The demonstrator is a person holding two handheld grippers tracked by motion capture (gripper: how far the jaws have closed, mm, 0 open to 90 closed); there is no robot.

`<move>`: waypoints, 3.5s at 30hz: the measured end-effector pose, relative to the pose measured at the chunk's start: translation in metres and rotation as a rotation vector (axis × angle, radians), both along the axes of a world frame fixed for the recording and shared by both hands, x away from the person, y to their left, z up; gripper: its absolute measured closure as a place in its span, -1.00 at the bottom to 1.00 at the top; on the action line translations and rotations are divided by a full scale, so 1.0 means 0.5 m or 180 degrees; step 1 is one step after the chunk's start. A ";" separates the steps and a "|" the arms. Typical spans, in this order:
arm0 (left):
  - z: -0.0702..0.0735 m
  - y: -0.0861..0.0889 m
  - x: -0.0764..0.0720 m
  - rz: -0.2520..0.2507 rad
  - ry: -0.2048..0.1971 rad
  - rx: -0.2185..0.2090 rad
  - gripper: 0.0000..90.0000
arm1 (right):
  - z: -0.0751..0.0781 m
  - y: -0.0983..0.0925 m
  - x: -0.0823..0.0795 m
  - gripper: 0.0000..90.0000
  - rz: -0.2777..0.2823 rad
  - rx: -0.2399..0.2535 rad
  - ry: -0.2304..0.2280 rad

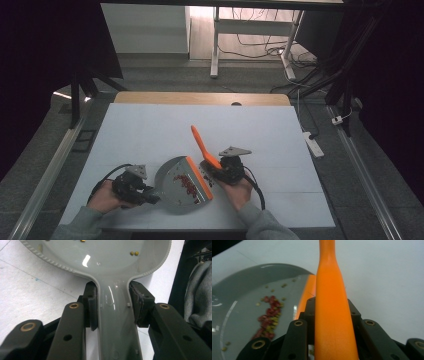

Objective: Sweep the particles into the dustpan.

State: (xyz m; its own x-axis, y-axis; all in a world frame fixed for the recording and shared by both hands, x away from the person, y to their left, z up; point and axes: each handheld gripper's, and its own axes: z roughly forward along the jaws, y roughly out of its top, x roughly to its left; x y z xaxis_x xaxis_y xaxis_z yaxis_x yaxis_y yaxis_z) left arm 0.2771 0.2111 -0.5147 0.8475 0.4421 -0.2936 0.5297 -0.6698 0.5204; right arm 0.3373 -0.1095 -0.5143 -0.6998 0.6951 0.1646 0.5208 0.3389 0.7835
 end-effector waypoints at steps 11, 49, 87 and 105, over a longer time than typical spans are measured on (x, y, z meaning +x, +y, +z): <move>-0.002 0.001 0.002 0.0012 0.0004 0.0009 0.37 | 0.020 0.063 -0.022 0.57 0.0375 0.0252 -0.0008; -0.002 0.001 0.000 0.0045 0.0003 0.0015 0.37 | 0.039 0.020 -0.015 0.57 0.0170 0.0265 -0.0232; -0.004 0.005 0.001 0.0060 0.0017 0.0016 0.37 | 0.069 -0.049 0.016 0.57 -0.0086 0.0368 -0.0382; -0.004 0.004 0.001 0.0088 0.0018 0.0004 0.37 | 0.005 -0.020 0.123 0.57 -0.0122 -0.0311 -0.0252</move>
